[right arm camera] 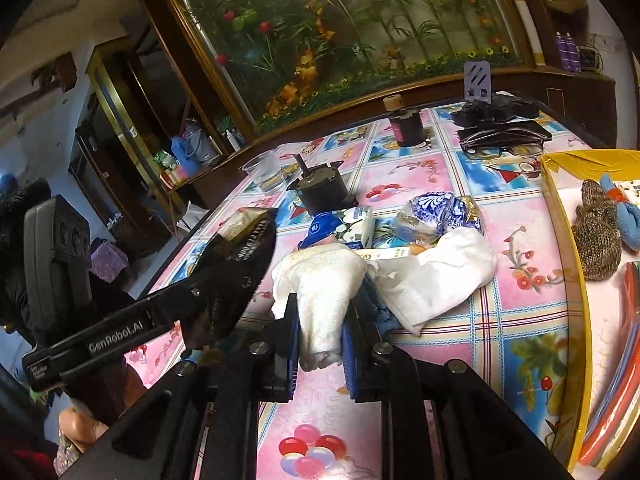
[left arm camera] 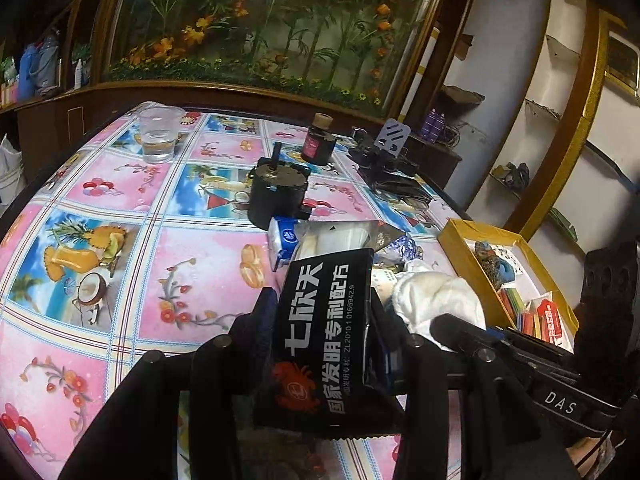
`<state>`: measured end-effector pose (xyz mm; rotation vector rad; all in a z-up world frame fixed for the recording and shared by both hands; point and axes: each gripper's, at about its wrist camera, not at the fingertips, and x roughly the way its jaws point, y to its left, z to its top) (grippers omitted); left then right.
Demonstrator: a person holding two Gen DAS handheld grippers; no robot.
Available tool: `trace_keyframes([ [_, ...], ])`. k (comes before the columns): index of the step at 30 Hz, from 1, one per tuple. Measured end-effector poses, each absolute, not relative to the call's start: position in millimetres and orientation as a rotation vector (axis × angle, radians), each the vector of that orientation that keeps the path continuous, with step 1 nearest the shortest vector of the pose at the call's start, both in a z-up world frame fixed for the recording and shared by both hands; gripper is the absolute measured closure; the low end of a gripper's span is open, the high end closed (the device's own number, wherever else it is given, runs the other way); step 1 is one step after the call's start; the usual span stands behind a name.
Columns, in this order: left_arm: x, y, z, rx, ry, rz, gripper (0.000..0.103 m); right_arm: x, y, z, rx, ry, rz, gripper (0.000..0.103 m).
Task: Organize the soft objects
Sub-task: 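Carry the black packet and white cloth over the yellow-rimmed box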
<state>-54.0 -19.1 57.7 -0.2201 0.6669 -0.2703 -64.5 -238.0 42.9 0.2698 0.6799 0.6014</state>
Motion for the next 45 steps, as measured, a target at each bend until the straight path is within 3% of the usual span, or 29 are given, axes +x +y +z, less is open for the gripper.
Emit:
trace_keyframes([
  [22,-53,-36,56,-0.228,0.681,-0.291,0.061,-78,-276,62,0.342,0.619,0.548,0.084],
  [45,-47,-199,84,-0.11,0.755,-0.572,0.061,-114,-472,113,0.496,0.469,0.323,0.084],
])
